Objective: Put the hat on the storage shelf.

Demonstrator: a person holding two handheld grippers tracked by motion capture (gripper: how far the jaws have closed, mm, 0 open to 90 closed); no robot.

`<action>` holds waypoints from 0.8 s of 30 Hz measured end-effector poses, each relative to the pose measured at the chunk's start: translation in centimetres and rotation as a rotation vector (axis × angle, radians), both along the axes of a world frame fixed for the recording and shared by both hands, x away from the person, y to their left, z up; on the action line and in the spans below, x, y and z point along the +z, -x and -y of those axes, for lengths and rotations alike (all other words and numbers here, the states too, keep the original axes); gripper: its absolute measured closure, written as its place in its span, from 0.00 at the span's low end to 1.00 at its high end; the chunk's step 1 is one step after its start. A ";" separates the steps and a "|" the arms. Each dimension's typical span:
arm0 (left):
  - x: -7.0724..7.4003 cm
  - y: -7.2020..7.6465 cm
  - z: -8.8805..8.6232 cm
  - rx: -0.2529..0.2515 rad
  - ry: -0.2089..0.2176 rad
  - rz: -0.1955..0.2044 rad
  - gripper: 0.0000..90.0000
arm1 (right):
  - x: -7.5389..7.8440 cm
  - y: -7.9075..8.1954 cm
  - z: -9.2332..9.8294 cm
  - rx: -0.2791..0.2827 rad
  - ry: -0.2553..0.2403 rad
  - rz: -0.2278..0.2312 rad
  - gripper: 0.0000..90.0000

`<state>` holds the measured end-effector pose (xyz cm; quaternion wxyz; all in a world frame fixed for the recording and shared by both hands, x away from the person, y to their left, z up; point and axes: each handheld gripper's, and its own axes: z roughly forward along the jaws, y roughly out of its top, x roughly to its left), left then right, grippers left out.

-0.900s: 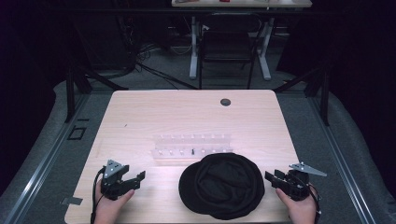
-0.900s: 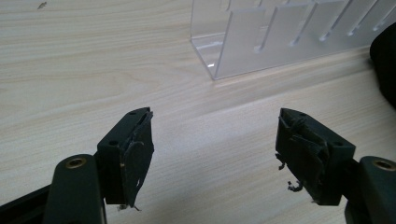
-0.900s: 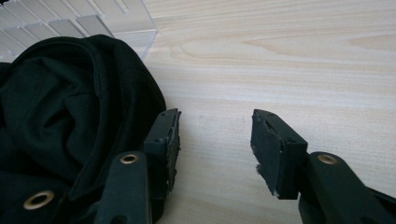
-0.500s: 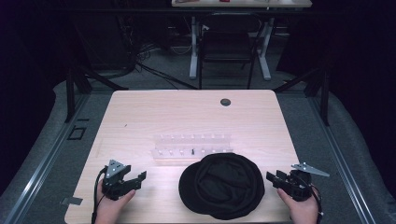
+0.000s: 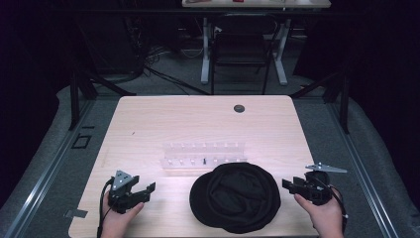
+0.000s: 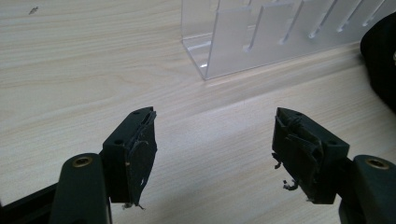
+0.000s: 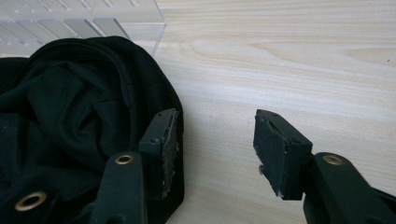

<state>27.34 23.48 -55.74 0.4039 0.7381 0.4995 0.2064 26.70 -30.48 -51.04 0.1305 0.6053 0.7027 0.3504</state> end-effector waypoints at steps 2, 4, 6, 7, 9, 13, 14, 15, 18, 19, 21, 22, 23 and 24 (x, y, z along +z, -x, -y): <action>0.0 0.0 0.0 0.001 0.001 0.002 0.34 | 0.1 -0.1 0.0 0.001 -0.002 -0.009 0.54; 0.0 0.0 0.0 0.004 0.000 0.002 0.34 | 0.7 -0.6 0.0 0.010 -0.009 -0.057 0.55; 0.0 0.0 0.0 0.004 0.000 0.002 0.34 | 0.8 -0.7 0.0 0.018 -0.014 -0.064 0.55; 0.0 0.0 0.0 0.005 -0.001 0.002 0.34 | 1.0 -0.8 0.0 0.019 -0.020 -0.071 0.55; 0.0 0.0 0.0 0.005 -0.002 0.002 0.34 | 1.6 -1.1 0.1 0.025 -0.022 -0.093 0.56; -0.1 0.0 0.1 0.003 -0.002 0.002 0.34 | 2.2 -1.5 0.0 0.033 -0.011 -0.120 0.58; -0.1 0.0 0.1 0.003 -0.002 0.002 0.34 | 2.2 -1.5 0.0 0.033 -0.011 -0.120 0.58; -0.1 0.0 0.1 0.004 -0.002 0.003 0.34 | 2.3 -1.6 -0.1 0.034 -0.014 -0.128 0.58; -0.1 0.0 0.1 0.002 -0.002 0.000 0.34 | 2.5 -1.9 -0.5 0.049 -0.001 -0.155 0.59; -0.1 0.0 0.1 0.002 -0.003 0.000 0.34 | 2.5 -1.9 -0.5 0.049 -0.001 -0.155 0.59; -0.1 0.0 0.1 0.004 -0.002 0.001 0.34 | 2.5 -2.1 -0.8 0.057 0.012 -0.163 0.59; -0.1 0.0 0.1 0.004 -0.002 0.001 0.34 | 2.5 -2.1 -0.9 0.061 0.009 -0.167 0.59; -0.1 0.0 0.1 0.004 -0.002 0.000 0.34 | 2.6 -2.2 -1.0 0.064 0.013 -0.174 0.59; -0.1 0.0 0.1 0.004 -0.002 0.000 0.34 | 2.6 -2.3 -1.1 0.069 0.014 -0.184 0.60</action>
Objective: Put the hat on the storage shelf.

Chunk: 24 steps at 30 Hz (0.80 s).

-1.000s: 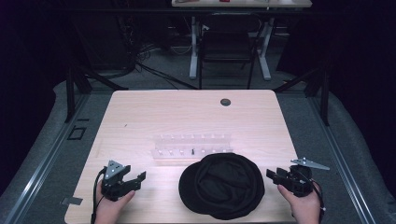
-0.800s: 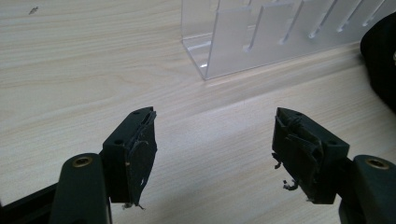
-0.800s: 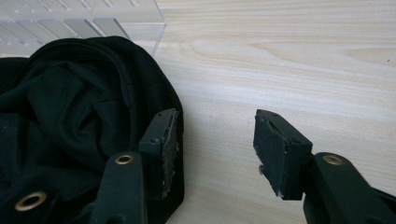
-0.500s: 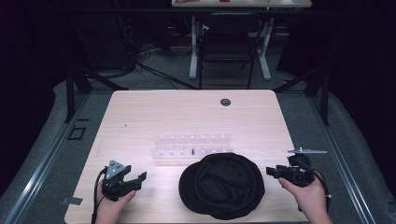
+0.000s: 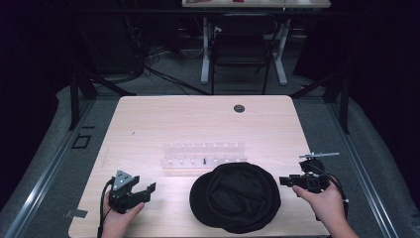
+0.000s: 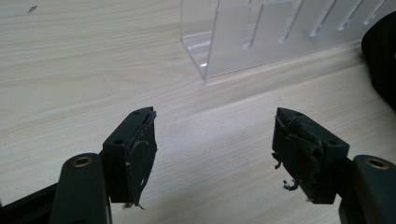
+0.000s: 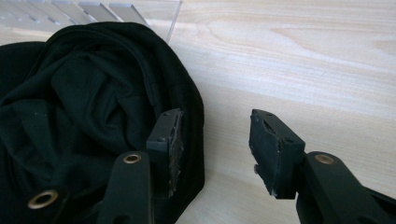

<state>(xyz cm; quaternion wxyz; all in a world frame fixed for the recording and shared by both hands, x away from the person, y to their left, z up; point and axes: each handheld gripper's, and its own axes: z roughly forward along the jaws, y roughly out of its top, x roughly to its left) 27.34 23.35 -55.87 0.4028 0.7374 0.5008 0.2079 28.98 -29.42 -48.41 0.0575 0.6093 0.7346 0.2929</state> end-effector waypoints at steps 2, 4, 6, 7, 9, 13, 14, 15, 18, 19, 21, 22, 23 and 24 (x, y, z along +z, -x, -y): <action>0.0 0.0 0.0 -0.002 -0.001 0.000 0.34 | 0.2 -0.2 -0.1 0.003 0.002 -0.025 0.60; 0.0 0.0 0.0 -0.003 -0.002 -0.001 0.34 | 0.3 -0.4 -0.2 0.002 0.002 -0.037 0.60; 0.0 0.0 0.0 -0.003 -0.002 0.000 0.34 | 0.3 -0.4 -0.2 0.005 0.004 -0.048 0.60; 0.0 0.0 0.1 -0.003 -0.002 0.000 0.34 | 0.3 -0.5 -0.3 0.008 0.003 -0.057 0.60; 0.0 0.0 0.1 -0.004 -0.003 0.000 0.34 | 0.3 -0.6 -0.4 0.014 0.004 -0.076 0.61; 0.0 0.0 0.1 -0.004 -0.004 0.000 0.34 | 0.0 -0.8 -0.8 0.039 0.021 -0.116 0.64; -0.1 0.0 0.1 -0.002 -0.005 0.001 0.34 | -0.2 -1.0 -1.0 0.041 0.018 -0.127 0.64; -0.1 0.0 0.1 -0.002 -0.005 0.001 0.34 | -0.2 -1.0 -1.0 0.041 0.018 -0.127 0.64; 0.0 0.0 0.1 -0.006 -0.007 -0.003 0.34 | -0.6 -1.3 -1.3 0.041 0.028 -0.148 0.64; 0.0 0.0 0.1 -0.006 -0.007 -0.003 0.34 | -0.6 -1.3 -1.3 0.041 0.028 -0.148 0.64; 0.0 0.0 0.1 -0.006 -0.007 -0.002 0.34 | -0.8 -1.5 -1.4 0.046 0.032 -0.163 0.66; 0.0 0.0 0.1 -0.005 -0.006 -0.005 0.34 | -1.0 -1.7 -1.4 0.046 0.034 -0.171 0.67; 0.0 0.0 0.1 -0.005 -0.006 -0.005 0.34 | -1.0 -1.7 -1.4 0.046 0.034 -0.171 0.67; -0.1 -0.1 0.2 -0.004 -0.004 -0.002 0.34 | -1.1 -2.0 -1.4 0.050 0.042 -0.179 0.70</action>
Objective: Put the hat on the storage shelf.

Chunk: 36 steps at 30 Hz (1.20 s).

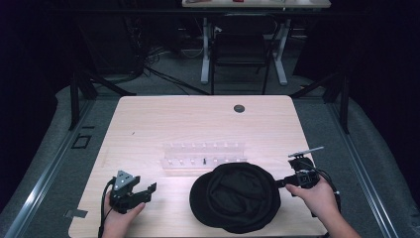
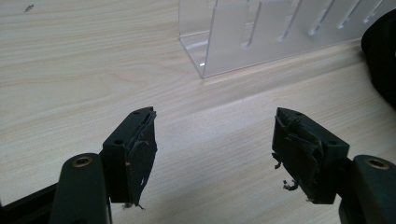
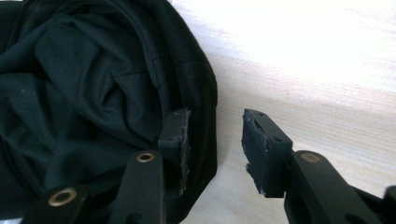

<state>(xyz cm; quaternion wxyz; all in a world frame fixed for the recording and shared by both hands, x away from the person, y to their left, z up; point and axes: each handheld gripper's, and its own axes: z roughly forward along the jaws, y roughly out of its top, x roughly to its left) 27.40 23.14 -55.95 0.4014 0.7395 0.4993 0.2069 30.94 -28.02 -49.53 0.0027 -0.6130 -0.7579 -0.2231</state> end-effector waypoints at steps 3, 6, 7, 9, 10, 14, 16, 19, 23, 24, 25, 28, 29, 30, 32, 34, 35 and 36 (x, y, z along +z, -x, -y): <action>0.0 0.0 0.2 -0.006 -0.005 -0.001 0.34 | -0.2 -0.2 0.0 -0.002 -0.008 -0.007 0.71; 0.0 0.0 0.2 -0.009 -0.006 -0.001 0.34 | -0.6 -0.5 -0.3 -0.004 -0.017 -0.014 0.74; 0.0 0.0 0.2 -0.006 -0.004 0.000 0.34 | -0.6 -0.5 -0.3 -0.004 -0.017 -0.014 0.74; 0.0 0.0 0.1 -0.003 -0.002 -0.001 0.34 | -0.7 -0.6 -0.4 0.008 -0.015 -0.026 0.75; 0.0 0.0 0.0 -0.003 -0.002 0.001 0.34 | -0.7 -0.6 -0.5 0.006 -0.015 -0.027 0.76; 0.0 0.0 0.0 -0.002 -0.002 0.002 0.34 | -1.1 -0.7 -0.6 0.013 -0.022 -0.039 0.77; 0.0 0.0 0.1 -0.002 -0.003 0.003 0.34 | -1.2 -0.7 -0.8 -0.001 -0.025 -0.033 0.78; 0.0 0.0 0.0 -0.001 -0.003 0.004 0.34 | -1.4 -0.8 -0.7 0.024 -0.036 -0.055 0.80; 0.0 0.0 0.0 0.000 -0.003 0.002 0.34 | -1.7 -0.8 -0.9 0.033 -0.036 -0.069 0.82; 0.0 0.0 0.0 -0.001 -0.003 0.002 0.34 | -1.7 -0.8 -1.0 0.032 -0.033 -0.071 0.83; 0.0 0.0 0.0 -0.001 -0.004 0.002 0.34 | -1.7 -0.8 -1.0 0.034 -0.035 -0.076 0.84; 0.0 0.0 0.0 -0.001 -0.004 0.003 0.34 | -1.7 -0.9 -1.0 0.039 -0.041 -0.085 0.87; 0.0 0.0 0.0 -0.001 -0.003 0.002 0.34 | -1.7 -0.9 -1.0 0.039 -0.048 -0.087 0.88; 0.0 0.0 0.0 0.000 -0.004 0.003 0.34 | -1.6 -0.9 -0.9 0.043 -0.051 -0.099 0.89; 0.1 0.0 0.0 0.001 -0.004 0.004 0.34 | -1.5 -0.9 -1.0 0.032 -0.061 -0.096 0.92; 0.1 0.0 0.0 0.004 -0.002 0.005 0.34 | -1.4 -0.8 -1.0 0.022 -0.079 -0.091 0.94; 0.1 0.0 -0.1 0.005 -0.002 0.005 0.34 | -1.2 -0.8 -0.9 0.038 -0.074 -0.099 0.95; 0.1 0.0 -0.1 0.005 -0.002 0.005 0.34 | -1.3 -0.7 -0.9 0.023 -0.091 -0.090 0.96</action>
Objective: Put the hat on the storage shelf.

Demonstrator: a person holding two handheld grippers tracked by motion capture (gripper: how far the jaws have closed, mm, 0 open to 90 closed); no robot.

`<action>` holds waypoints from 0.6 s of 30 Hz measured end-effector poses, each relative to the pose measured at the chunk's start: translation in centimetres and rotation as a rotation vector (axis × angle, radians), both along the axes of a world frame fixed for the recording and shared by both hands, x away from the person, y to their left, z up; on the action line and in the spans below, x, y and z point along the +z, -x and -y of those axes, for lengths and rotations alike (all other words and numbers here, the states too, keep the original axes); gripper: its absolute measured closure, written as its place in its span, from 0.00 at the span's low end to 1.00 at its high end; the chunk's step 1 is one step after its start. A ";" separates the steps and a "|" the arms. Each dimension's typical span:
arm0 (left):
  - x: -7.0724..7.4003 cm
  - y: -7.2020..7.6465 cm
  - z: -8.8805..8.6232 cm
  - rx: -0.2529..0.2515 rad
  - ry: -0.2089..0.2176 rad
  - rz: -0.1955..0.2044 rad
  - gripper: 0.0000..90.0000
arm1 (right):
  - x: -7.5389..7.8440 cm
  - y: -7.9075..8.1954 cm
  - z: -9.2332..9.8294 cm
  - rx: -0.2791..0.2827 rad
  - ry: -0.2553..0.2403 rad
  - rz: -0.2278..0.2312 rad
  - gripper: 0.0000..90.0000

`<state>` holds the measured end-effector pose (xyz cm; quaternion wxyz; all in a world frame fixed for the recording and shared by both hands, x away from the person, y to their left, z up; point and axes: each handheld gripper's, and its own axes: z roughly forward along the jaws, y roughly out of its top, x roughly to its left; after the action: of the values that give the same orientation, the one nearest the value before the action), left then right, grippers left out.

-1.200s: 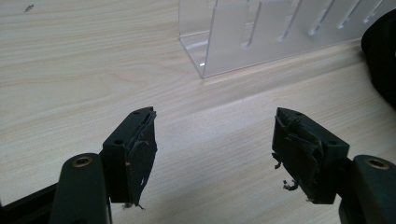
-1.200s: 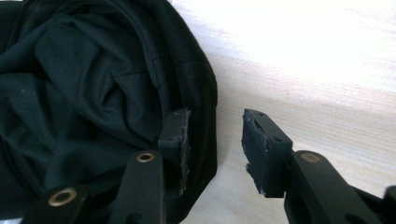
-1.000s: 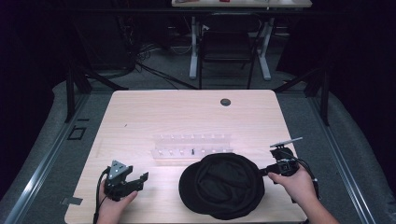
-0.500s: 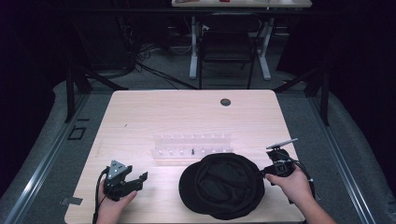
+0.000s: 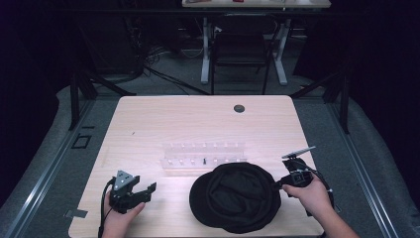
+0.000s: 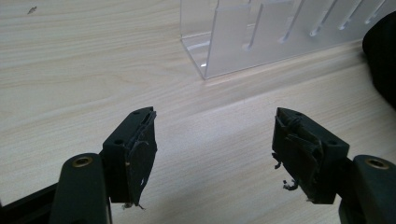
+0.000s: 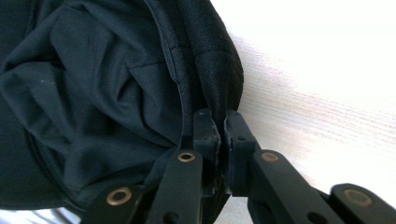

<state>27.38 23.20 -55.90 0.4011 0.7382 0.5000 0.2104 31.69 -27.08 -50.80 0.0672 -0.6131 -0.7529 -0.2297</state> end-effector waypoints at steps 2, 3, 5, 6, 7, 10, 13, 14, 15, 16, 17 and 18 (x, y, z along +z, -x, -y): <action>0.0 0.0 0.0 0.000 0.000 0.001 0.34 | 0.3 0.0 0.2 0.021 0.001 -0.014 0.96; 0.0 0.0 0.0 0.000 0.000 0.000 0.34 | 0.4 0.1 0.1 0.002 -0.006 -0.003 0.96; 0.0 0.0 0.0 0.000 0.000 0.001 0.34 | 0.7 0.1 0.3 0.032 -0.012 -0.012 0.97; 0.0 0.0 0.0 0.001 0.000 0.001 0.34 | 0.8 0.3 0.2 0.004 -0.032 0.003 0.97; 0.0 0.0 0.0 0.001 -0.002 -0.002 0.34 | 1.0 0.3 0.4 0.025 -0.033 0.000 0.97; 0.0 0.0 0.0 0.002 0.000 0.001 0.34 | 1.5 0.5 0.6 0.029 -0.068 0.009 0.97; 0.0 0.0 0.0 0.001 -0.001 0.002 0.34 | 2.1 0.7 0.6 0.024 -0.095 0.016 0.97; 0.0 0.0 0.0 0.001 -0.002 0.002 0.34 | 2.2 0.8 0.6 0.018 -0.110 0.020 0.97; 0.0 0.0 0.0 0.002 -0.001 0.002 0.34 | 2.5 0.8 0.7 0.035 -0.110 0.017 0.97; 0.0 0.0 0.0 0.001 -0.001 0.002 0.34 | 2.6 0.9 0.6 0.027 -0.122 0.023 0.97; 0.0 0.0 0.0 0.002 -0.001 0.002 0.34 | 2.8 1.0 0.6 0.032 -0.126 0.027 0.97; 0.0 0.0 0.0 0.002 -0.001 0.002 0.34 | 3.1 1.0 0.6 0.035 -0.136 0.028 0.97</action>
<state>27.37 23.15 -55.91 0.4012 0.7375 0.5003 0.2116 30.65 -27.68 -47.75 0.1022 -0.5907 -0.7470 -0.2875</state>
